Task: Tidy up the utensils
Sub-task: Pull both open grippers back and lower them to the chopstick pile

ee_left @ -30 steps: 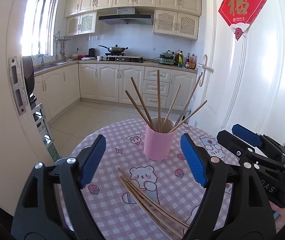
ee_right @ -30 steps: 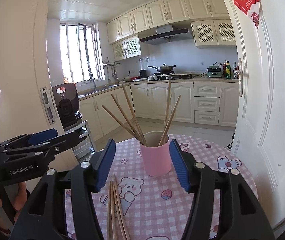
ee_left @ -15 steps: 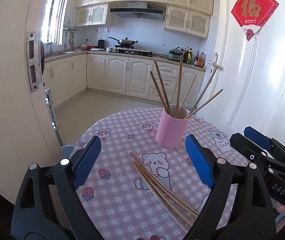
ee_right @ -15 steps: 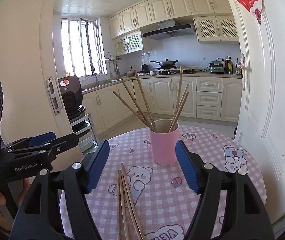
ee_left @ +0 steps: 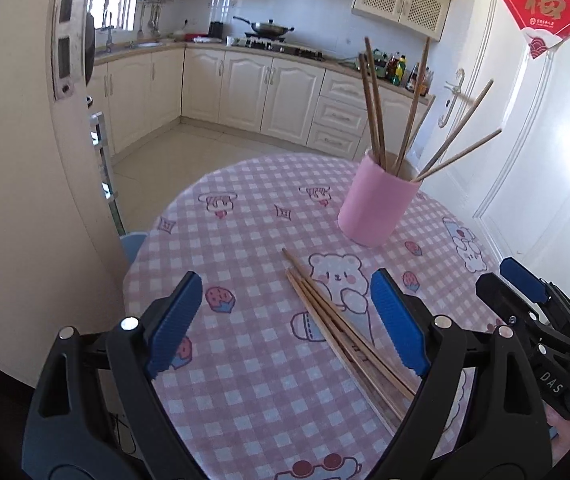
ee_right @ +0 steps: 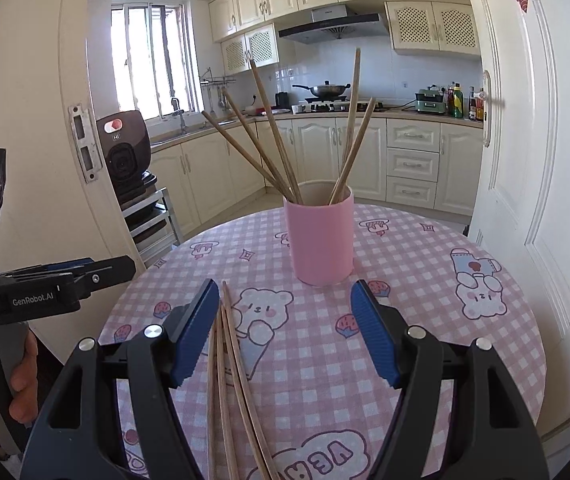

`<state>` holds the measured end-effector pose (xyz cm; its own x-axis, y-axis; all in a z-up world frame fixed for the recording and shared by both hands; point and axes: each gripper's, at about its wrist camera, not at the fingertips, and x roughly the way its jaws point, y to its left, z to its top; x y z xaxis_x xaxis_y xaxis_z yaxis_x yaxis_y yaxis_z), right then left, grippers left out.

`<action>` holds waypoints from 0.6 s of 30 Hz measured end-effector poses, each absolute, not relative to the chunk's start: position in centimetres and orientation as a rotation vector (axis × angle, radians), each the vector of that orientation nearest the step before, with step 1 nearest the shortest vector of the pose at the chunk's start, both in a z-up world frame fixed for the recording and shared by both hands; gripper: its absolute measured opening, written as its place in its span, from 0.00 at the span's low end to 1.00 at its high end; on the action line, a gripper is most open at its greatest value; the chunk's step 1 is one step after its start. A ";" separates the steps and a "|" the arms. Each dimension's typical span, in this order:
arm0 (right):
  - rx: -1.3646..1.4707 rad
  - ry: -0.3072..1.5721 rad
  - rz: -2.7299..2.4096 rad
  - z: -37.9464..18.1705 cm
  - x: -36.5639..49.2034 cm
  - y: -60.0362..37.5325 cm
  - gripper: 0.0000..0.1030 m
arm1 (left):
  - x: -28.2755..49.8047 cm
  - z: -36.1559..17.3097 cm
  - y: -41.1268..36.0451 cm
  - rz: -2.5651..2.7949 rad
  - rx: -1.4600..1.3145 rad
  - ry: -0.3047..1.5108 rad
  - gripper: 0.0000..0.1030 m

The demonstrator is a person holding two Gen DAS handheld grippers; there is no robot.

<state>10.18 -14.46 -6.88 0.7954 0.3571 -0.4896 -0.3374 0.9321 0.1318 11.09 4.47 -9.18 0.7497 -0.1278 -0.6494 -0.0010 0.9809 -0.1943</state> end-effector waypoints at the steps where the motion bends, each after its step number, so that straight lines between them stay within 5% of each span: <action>1: 0.040 0.545 0.375 -7.3 10.3 -14.5 0.63 | 11.5 -9.9 4.5 -0.076 -0.200 0.747 0.82; 4: 0.042 0.579 0.385 -8.1 10.6 -14.4 0.63 | 12.6 -11.8 4.1 -0.102 -0.233 0.834 0.73; 6: 0.053 0.602 0.392 -8.7 10.8 -14.6 0.63 | 13.6 -13.4 3.8 -0.140 -0.276 0.914 0.51; 7: 0.058 0.611 0.392 -8.9 10.9 -14.8 0.63 | 14.1 -14.2 3.7 -0.151 -0.298 0.949 0.48; 18: 0.113 0.656 0.402 -10.4 11.4 -16.3 0.64 | 16.3 -17.2 1.2 -0.107 -0.261 1.076 0.46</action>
